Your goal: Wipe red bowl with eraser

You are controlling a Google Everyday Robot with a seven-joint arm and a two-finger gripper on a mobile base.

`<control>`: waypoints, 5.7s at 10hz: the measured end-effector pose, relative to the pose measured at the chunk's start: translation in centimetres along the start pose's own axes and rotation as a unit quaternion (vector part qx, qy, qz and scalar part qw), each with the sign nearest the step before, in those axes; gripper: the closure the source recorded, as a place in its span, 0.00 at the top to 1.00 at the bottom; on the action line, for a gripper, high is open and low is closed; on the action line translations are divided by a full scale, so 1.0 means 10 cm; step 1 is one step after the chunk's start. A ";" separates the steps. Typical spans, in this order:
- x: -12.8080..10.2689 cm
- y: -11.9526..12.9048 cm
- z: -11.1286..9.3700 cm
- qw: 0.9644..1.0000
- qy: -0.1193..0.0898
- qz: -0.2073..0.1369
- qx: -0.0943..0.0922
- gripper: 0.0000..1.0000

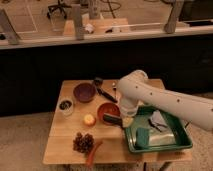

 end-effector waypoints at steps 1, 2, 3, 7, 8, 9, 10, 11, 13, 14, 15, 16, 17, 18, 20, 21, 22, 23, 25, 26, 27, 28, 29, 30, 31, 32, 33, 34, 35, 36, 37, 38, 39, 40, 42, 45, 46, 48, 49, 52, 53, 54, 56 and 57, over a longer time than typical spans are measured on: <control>0.01 -0.08 0.04 1.000 0.006 0.000 -0.007 0.00; 0.00 -0.13 0.04 1.000 0.012 -0.001 -0.010 0.00; -0.02 -0.17 0.05 1.000 0.017 -0.002 -0.011 0.00; -0.05 -0.33 0.07 0.998 0.053 -0.002 -0.016 0.00; -0.07 -0.38 0.07 0.998 0.066 -0.003 -0.017 0.00; -0.08 -0.43 0.08 0.997 0.079 -0.005 -0.018 0.00; -0.09 -0.46 0.07 0.996 0.088 -0.006 -0.019 0.00; -0.09 -0.49 0.07 0.995 0.098 -0.006 -0.020 0.00; -0.08 -0.56 0.08 0.993 0.114 -0.005 -0.023 0.00; -0.08 -0.60 0.07 0.993 0.120 -0.004 -0.024 0.00; -0.07 -0.65 0.06 0.992 0.126 -0.002 -0.025 0.00; -0.04 -0.69 0.06 0.991 0.134 0.000 -0.026 0.00; -0.03 -0.73 0.07 0.990 0.139 0.001 -0.027 0.00; -0.04 -0.77 0.07 0.989 0.144 0.001 -0.028 0.00; -0.09 -0.83 0.07 0.988 0.150 -0.005 -0.027 0.00; -0.14 -0.85 0.08 0.988 0.151 -0.010 -0.027 0.00; -0.18 -0.85 0.09 0.988 0.151 -0.014 -0.027 0.00; -0.23 -0.85 0.09 0.988 0.150 -0.019 -0.026 0.00; -0.32 -0.77 0.10 0.988 0.148 -0.033 -0.025 0.00; -0.35 -0.71 0.09 0.988 0.147 -0.040 -0.025 0.00; -0.36 -0.66 0.09 0.988 0.147 -0.045 -0.025 0.00; -0.37 -0.61 0.08 0.987 0.148 -0.050 -0.024 0.00; -0.37 -0.57 0.07 0.987 0.150 -0.054 -0.024 0.00; -0.36 -0.53 0.06 0.986 0.153 -0.057 -0.024 0.00; -0.33 -0.49 0.06 0.985 0.158 -0.059 -0.025 0.00; -0.29 -0.48 0.06 0.985 0.162 -0.059 -0.026 0.00; -0.24 -0.48 0.06 0.984 0.167 -0.057 -0.027 0.00; -0.16 -0.50 0.05 0.983 0.171 -0.053 -0.027 0.00; -0.07 -0.57 0.04 0.983 0.175 -0.044 -0.025 0.00; -0.02 -0.67 0.03 0.983 0.180 -0.037 -0.024 0.00; -0.01 -0.75 0.01 0.982 0.183 -0.034 -0.022 0.00; 0.01 -0.84 0.00 0.982 0.188 -0.030 -0.019 0.00; -0.01 -0.92 -0.01 0.981 0.192 -0.030 -0.018 0.00; -0.05 -0.97 0.00 0.980 0.196 -0.032 -0.017 0.00; -0.19 -1.05 0.05 0.979 0.202 -0.039 -0.018 0.00; -0.46 -1.10 0.13 0.977 0.204 -0.055 -0.020 0.00; -0.49 -1.09 0.14 0.977 0.204 -0.059 -0.019 0.00; -0.53 -1.03 0.14 0.977 0.200 -0.068 -0.020 0.00; -0.57 -0.94 0.14 0.978 0.195 -0.076 -0.023 0.00; -0.50 -0.67 0.14 0.978 0.188 -0.089 -0.030 0.00; -0.46 -0.63 0.14 0.978 0.187 -0.090 -0.034 0.00; -0.39 -0.60 0.13 0.978 0.187 -0.088 -0.036 0.00; -0.24 -0.65 0.12 0.977 0.194 -0.075 -0.036 0.00; -0.20 -0.71 0.12 0.977 0.197 -0.069 -0.035 0.00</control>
